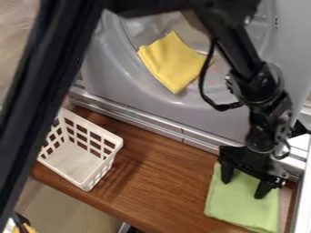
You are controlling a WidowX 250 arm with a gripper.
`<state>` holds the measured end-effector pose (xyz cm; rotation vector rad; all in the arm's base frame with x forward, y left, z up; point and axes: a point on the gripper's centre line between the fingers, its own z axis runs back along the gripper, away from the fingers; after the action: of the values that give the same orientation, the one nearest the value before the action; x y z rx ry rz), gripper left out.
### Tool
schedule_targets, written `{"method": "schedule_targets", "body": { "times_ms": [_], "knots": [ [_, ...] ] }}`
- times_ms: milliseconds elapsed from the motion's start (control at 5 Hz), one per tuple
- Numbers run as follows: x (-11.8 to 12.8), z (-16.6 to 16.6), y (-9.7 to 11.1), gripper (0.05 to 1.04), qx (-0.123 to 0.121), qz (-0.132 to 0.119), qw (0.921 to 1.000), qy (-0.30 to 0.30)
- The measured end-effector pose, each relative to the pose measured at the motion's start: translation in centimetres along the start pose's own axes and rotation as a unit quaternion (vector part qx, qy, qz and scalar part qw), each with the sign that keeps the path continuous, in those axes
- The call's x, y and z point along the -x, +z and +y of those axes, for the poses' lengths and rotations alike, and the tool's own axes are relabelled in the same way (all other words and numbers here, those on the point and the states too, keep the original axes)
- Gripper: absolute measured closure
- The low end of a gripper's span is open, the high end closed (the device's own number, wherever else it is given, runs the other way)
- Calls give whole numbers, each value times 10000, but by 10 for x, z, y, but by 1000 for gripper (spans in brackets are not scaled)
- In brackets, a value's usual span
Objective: Move the green cloth to the right side of the table
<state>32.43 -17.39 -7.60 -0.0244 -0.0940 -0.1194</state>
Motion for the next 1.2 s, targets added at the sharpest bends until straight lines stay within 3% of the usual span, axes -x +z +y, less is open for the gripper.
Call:
{"method": "schedule_targets", "body": {
  "times_ms": [600,800,1200],
  "knots": [
    [1,-21,3,86,15,86,10000,-14],
    [3,-19,4,85,-80,150,9998,59],
    [-3,-18,29,85,-525,163,9985,-19]
  ]
}}
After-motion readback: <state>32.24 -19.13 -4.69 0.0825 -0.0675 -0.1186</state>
